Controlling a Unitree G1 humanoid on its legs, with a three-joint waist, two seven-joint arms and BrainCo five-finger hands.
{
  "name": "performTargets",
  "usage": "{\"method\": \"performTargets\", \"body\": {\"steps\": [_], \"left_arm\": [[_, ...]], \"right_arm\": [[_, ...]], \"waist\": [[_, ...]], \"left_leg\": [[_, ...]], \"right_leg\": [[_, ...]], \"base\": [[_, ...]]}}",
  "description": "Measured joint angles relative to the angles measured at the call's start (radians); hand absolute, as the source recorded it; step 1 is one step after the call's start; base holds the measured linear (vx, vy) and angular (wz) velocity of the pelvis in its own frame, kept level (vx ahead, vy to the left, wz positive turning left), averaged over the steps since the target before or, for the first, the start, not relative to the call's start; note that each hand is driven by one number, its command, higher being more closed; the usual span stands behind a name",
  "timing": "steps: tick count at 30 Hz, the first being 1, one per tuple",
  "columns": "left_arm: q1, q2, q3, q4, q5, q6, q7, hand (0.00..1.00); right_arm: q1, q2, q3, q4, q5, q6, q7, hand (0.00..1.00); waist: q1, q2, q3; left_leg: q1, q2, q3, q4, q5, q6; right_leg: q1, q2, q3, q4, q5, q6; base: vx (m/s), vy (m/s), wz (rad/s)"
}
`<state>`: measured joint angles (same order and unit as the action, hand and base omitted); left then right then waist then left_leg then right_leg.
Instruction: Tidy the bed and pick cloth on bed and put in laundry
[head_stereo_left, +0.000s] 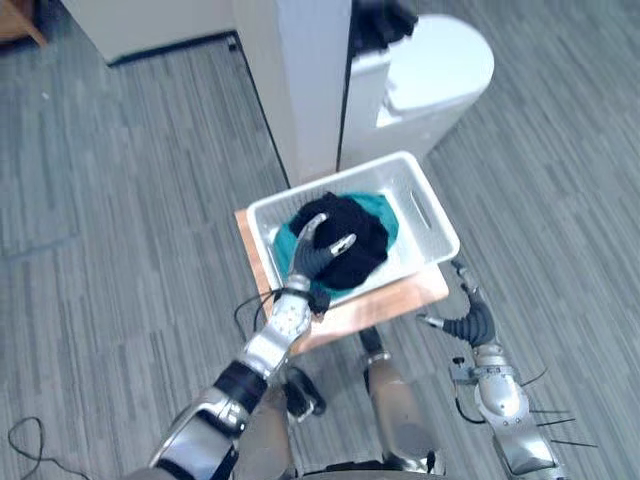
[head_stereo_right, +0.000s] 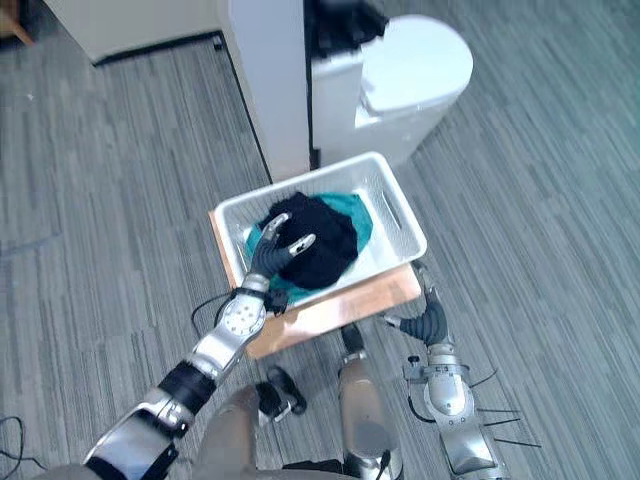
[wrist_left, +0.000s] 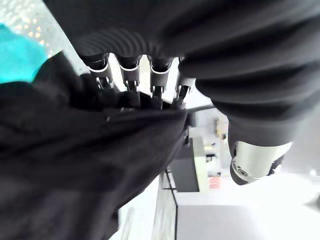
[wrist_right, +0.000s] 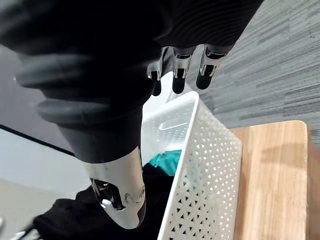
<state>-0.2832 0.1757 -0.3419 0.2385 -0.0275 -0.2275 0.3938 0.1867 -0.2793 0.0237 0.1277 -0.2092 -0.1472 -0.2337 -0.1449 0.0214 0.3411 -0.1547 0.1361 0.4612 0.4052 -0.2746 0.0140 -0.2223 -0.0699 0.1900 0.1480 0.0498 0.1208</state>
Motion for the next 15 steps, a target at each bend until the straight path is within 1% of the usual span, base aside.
{"method": "performTargets", "body": {"steps": [1,4,5,6,7,8,10,13,14,15], "left_arm": [[0.031,0.016,0.043,-0.030,0.000,-0.004,0.001,0.00],[0.092,0.049,0.120,-0.094,-0.010,-0.012,-0.013,0.00],[0.108,0.051,0.127,-0.106,-0.012,-0.015,-0.020,0.00],[0.138,0.055,0.150,-0.130,-0.023,-0.019,-0.026,0.00],[0.148,0.055,0.154,-0.135,-0.029,-0.020,-0.030,0.00],[0.168,0.056,0.164,-0.135,-0.051,-0.021,-0.042,0.00],[0.202,0.053,0.184,-0.135,-0.090,-0.021,-0.047,0.00],[0.277,0.047,0.233,-0.135,-0.164,-0.016,-0.044,0.00],[0.312,0.037,0.251,-0.132,-0.210,-0.008,-0.044,0.00],[0.337,0.026,0.270,-0.123,-0.237,0.002,-0.044,0.00]], "right_arm": [[-0.002,0.003,-0.014,0.042,0.000,0.001,0.005,0.00],[-0.005,0.017,-0.038,0.135,0.002,0.003,0.022,0.00],[-0.004,0.021,-0.040,0.154,0.002,0.005,0.023,0.00],[-0.006,0.027,-0.051,0.192,0.004,0.010,0.026,0.00],[-0.006,0.032,-0.060,0.210,0.004,0.012,0.027,0.00],[-0.015,0.035,-0.067,0.261,0.010,0.021,0.030,0.00],[-0.029,0.040,-0.090,0.326,0.020,0.028,0.037,0.00],[-0.054,0.038,-0.142,0.405,0.069,0.034,0.038,0.00],[-0.059,0.038,-0.155,0.450,0.102,0.043,0.036,0.00],[-0.061,0.043,-0.175,0.485,0.127,0.047,0.034,0.00]], "waist": [[0.006,0.006,-0.027],[0.026,0.010,-0.070],[0.027,0.010,-0.085],[0.035,0.011,-0.105],[0.044,0.011,-0.111],[0.052,0.010,-0.125],[0.051,0.010,-0.141],[0.052,0.007,-0.161],[0.056,0.006,-0.177],[0.060,0.005,-0.180]], "left_leg": [[0.026,-0.009,-0.010,-0.033,0.017,-0.003],[0.094,-0.026,-0.048,-0.113,0.051,-0.019],[0.100,-0.030,-0.053,-0.129,0.058,-0.019],[0.117,-0.037,-0.062,-0.160,0.071,-0.023],[0.128,-0.040,-0.065,-0.172,0.075,-0.025],[0.150,-0.047,-0.071,-0.198,0.086,-0.025],[0.180,-0.059,-0.086,-0.235,0.102,-0.026],[0.212,-0.076,-0.099,-0.276,0.121,-0.025],[0.219,-0.082,-0.102,-0.296,0.133,-0.025],[0.226,-0.086,-0.106,-0.311,0.142,-0.023]], "right_leg": [[0.025,-0.002,-0.011,-0.019,0.002,-0.002],[0.098,-0.003,-0.047,-0.063,0.006,-0.008],[0.105,-0.004,-0.054,-0.070,0.005,-0.008],[0.120,-0.006,-0.062,-0.082,0.006,-0.009],[0.128,-0.006,-0.065,-0.086,0.005,-0.010],[0.142,-0.008,-0.082,-0.087,0.002,-0.015],[0.171,-0.015,-0.103,-0.101,0.001,-0.017],[0.200,-0.024,-0.115,-0.115,-0.003,-0.023],[0.201,-0.028,-0.120,-0.118,-0.004,-0.025],[0.205,-0.030,-0.128,-0.118,-0.007,-0.029]], "base": [[0.20,-0.060,0.34],[0.16,-0.077,0.33],[0.11,-0.060,0.35],[0.08,-0.047,0.24],[0.08,-0.042,0.20],[0.05,-0.021,0.25],[0.03,-0.010,0.26],[-0.03,0.004,0.13],[-0.04,-0.005,0.10],[-0.03,-0.018,0.12]]}}
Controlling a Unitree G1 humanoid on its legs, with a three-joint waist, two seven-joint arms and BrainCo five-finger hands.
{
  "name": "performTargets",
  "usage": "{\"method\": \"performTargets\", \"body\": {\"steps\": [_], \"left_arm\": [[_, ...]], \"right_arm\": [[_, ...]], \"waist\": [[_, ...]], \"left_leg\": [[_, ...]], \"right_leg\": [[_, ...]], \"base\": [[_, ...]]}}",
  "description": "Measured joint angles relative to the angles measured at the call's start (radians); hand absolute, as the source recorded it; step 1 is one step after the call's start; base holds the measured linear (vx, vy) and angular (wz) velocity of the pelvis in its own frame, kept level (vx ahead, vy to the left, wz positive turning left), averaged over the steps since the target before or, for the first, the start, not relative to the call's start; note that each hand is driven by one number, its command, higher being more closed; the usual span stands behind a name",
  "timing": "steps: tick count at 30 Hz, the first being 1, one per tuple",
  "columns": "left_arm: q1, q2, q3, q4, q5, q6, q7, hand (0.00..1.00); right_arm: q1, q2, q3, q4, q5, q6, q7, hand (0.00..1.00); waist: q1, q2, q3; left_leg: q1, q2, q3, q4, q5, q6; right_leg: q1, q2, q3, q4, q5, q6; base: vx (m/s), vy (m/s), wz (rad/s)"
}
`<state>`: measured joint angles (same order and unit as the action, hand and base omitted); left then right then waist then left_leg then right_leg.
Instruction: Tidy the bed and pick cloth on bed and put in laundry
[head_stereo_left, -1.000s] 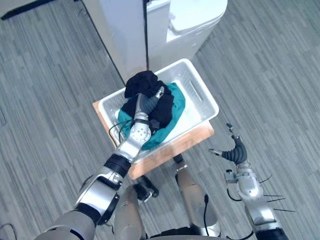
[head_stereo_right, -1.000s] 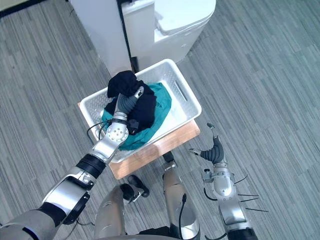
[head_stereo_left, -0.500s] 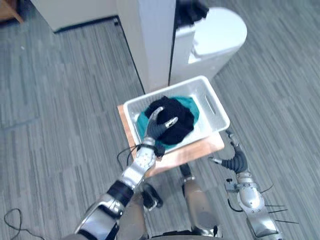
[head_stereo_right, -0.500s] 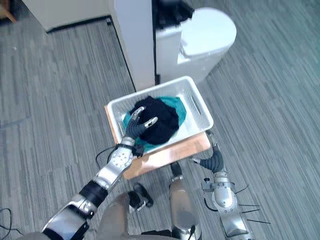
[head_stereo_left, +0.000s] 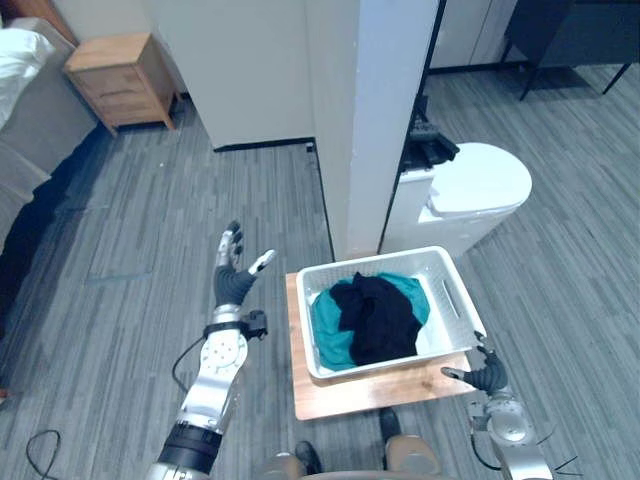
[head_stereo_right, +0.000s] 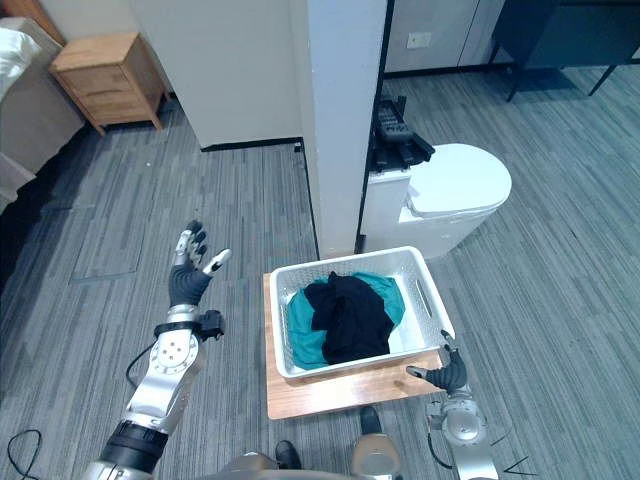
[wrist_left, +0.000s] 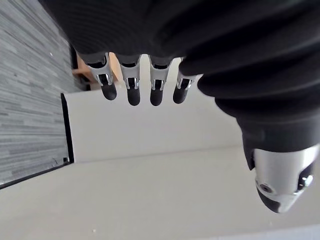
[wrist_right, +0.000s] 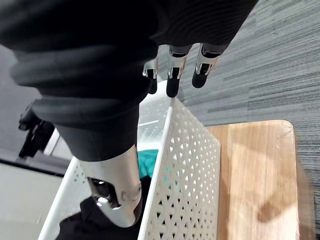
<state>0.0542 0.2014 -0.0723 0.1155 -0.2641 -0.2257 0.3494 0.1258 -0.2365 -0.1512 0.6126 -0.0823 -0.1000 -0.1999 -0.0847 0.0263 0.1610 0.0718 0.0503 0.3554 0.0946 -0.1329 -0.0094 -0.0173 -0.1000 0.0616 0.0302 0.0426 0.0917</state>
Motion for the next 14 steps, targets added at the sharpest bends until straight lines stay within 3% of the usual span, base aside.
{"method": "performTargets", "body": {"steps": [5,10,14], "left_arm": [[0.125,-0.019,0.087,0.262,-0.059,0.036,-0.021,0.00],[0.248,-0.026,0.135,0.595,-0.074,0.017,-0.130,0.00],[0.274,-0.031,0.163,0.711,-0.076,-0.008,-0.199,0.00]], "right_arm": [[0.013,0.042,-0.134,0.156,0.096,0.000,-0.058,0.00],[0.044,0.045,-0.306,0.248,0.166,-0.087,-0.107,0.00],[0.036,0.044,-0.326,0.272,0.172,-0.125,-0.099,0.00]], "waist": [[0.017,-0.010,-0.027],[0.045,-0.038,-0.062],[0.048,-0.050,-0.084]], "left_leg": [[0.029,-0.013,-0.027,-0.076,0.043,-0.004],[0.055,-0.021,-0.033,-0.127,0.061,-0.014],[0.070,-0.030,-0.037,-0.159,0.073,-0.011]], "right_leg": [[0.017,-0.004,-0.030,-0.019,-0.004,-0.004],[0.031,-0.005,-0.038,-0.036,-0.004,-0.003],[0.034,-0.009,-0.045,-0.048,-0.004,-0.003]], "base": [[-0.05,-0.033,0.15],[-0.01,-0.008,0.05],[-0.01,-0.004,0.03]]}}
